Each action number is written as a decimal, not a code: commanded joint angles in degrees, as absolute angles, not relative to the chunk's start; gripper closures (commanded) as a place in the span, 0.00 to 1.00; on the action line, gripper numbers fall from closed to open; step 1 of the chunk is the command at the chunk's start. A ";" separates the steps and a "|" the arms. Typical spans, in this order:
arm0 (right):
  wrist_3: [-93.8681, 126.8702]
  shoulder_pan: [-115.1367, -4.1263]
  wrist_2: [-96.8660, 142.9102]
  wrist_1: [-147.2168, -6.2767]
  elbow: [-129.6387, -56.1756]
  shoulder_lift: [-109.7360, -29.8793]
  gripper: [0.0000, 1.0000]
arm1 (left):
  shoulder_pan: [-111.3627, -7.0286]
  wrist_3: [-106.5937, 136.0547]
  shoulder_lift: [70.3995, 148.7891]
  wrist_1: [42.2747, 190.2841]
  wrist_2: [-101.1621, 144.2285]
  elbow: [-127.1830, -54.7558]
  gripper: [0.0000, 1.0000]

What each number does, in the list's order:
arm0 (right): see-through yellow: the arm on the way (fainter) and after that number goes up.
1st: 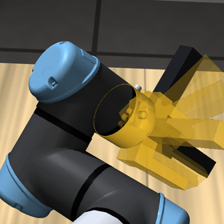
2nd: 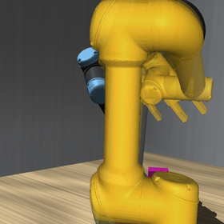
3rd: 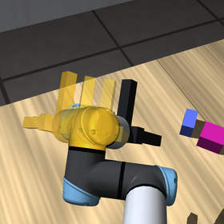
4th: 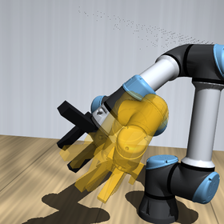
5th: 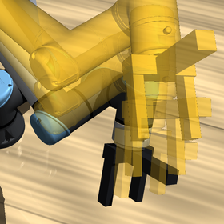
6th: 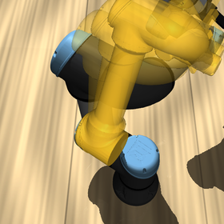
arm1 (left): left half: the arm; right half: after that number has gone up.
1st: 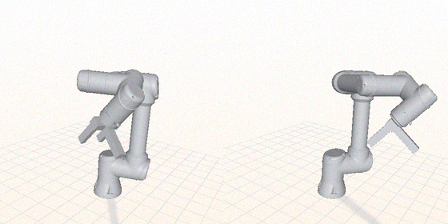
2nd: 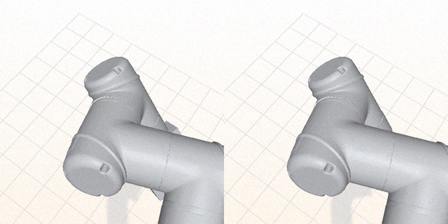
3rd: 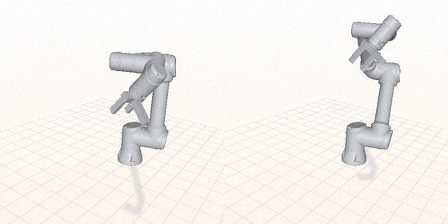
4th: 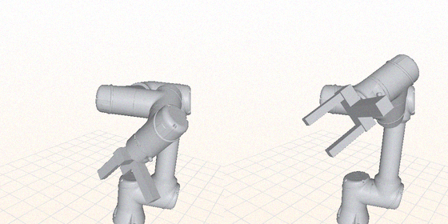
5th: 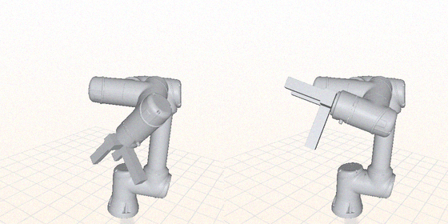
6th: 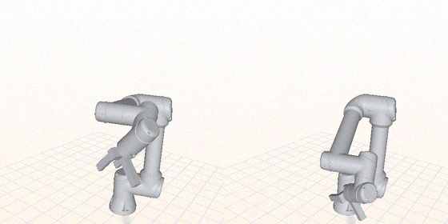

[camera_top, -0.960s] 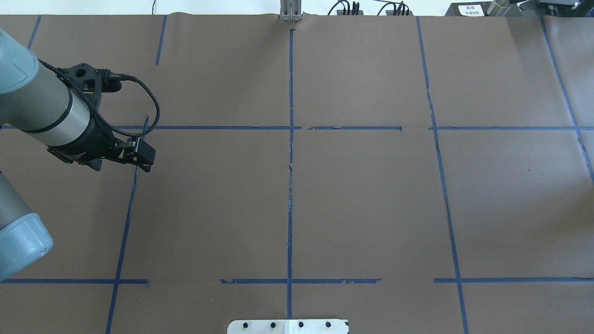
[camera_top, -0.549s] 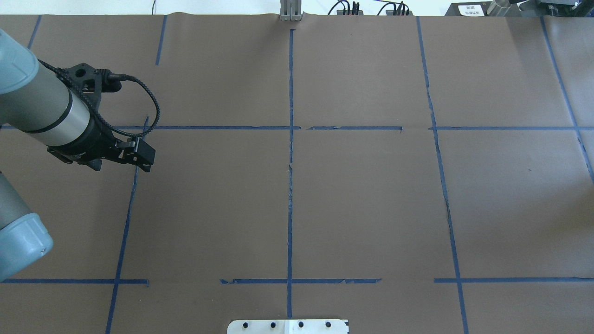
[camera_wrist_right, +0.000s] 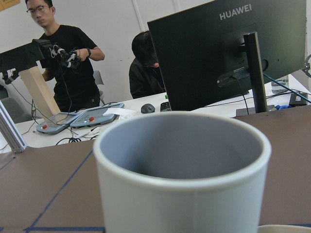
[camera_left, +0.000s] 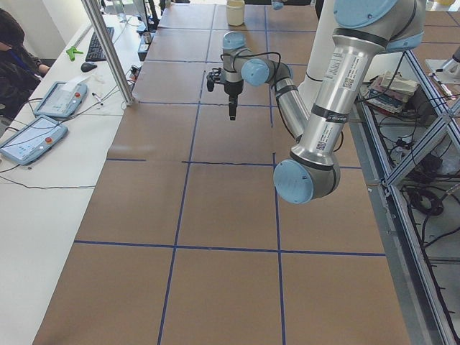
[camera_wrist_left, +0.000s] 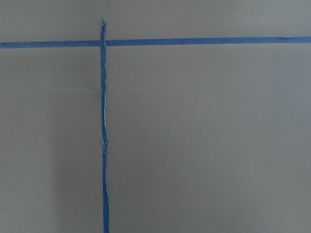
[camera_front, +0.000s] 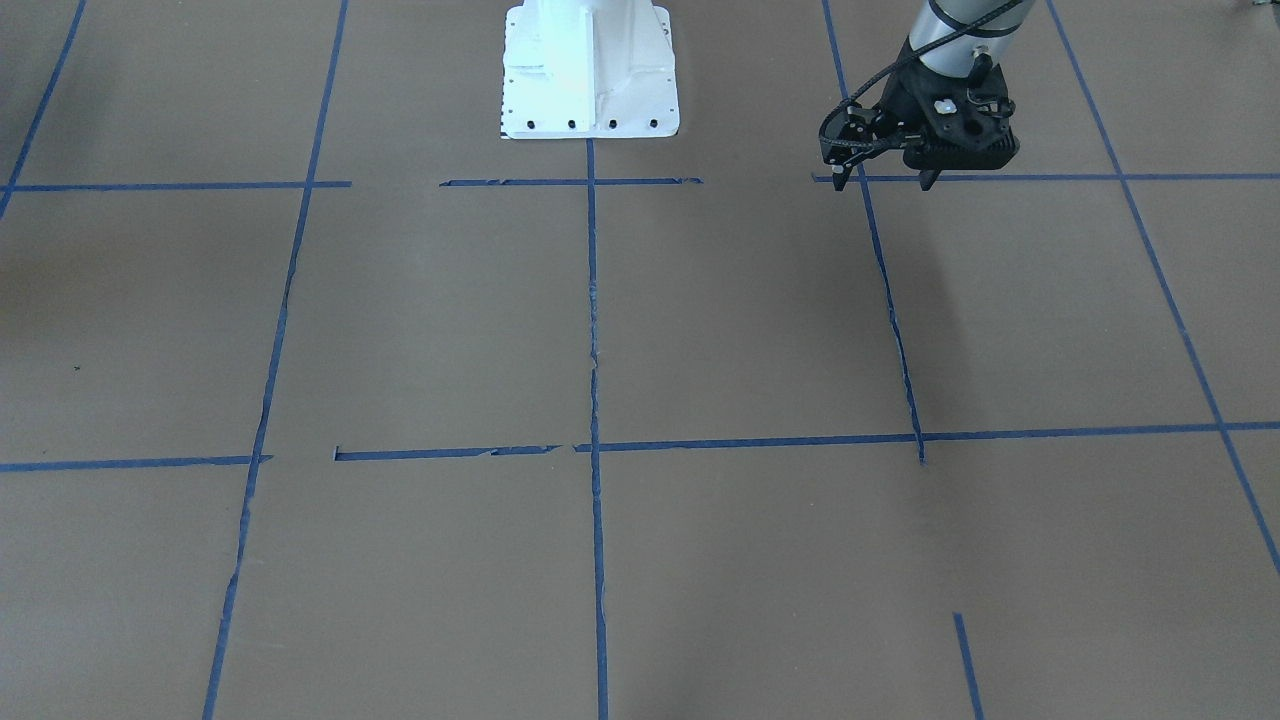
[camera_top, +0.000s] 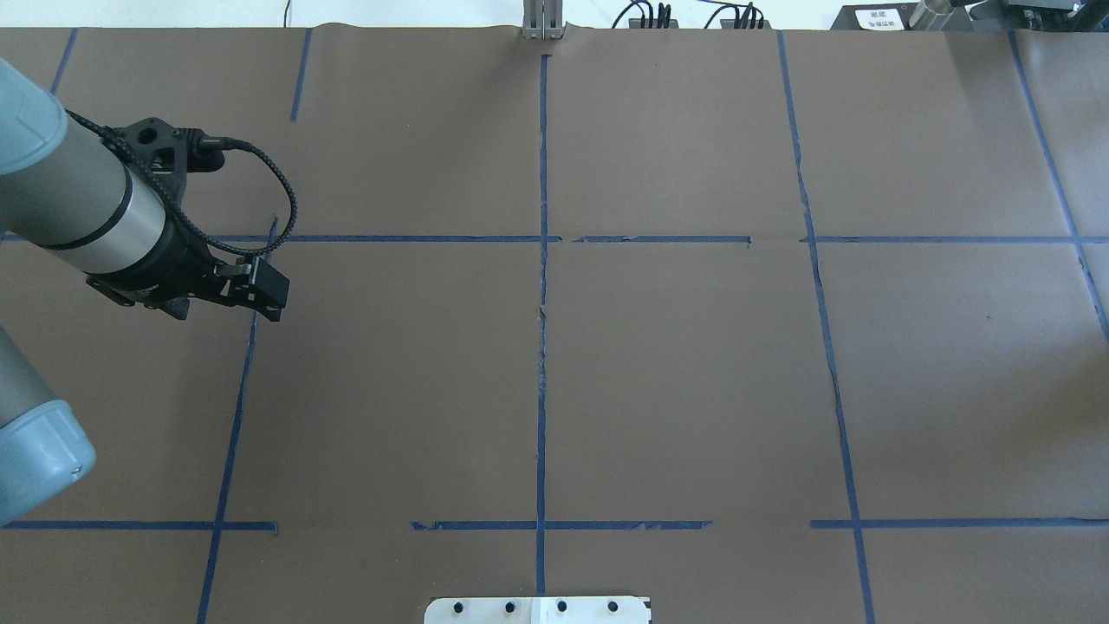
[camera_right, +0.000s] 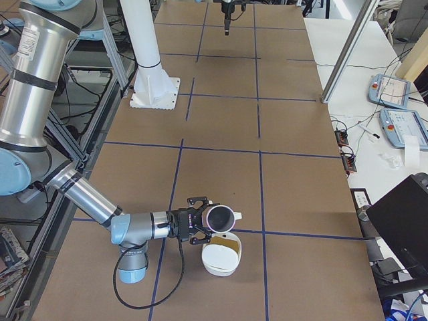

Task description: Left arm hands cup to right arm to dump lemon

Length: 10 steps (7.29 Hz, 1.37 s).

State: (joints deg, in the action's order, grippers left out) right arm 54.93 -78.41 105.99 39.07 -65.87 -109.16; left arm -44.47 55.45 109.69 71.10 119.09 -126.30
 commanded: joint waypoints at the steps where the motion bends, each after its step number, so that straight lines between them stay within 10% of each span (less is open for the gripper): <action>1: 51.86 -81.20 110.91 28.09 -76.85 -110.21 1.00 | -44.47 55.55 109.69 71.10 119.09 -126.30 0.00; 10: 46.50 -59.01 106.65 3.13 -78.84 -83.89 1.00 | -40.96 55.28 113.64 71.28 119.00 -125.95 0.00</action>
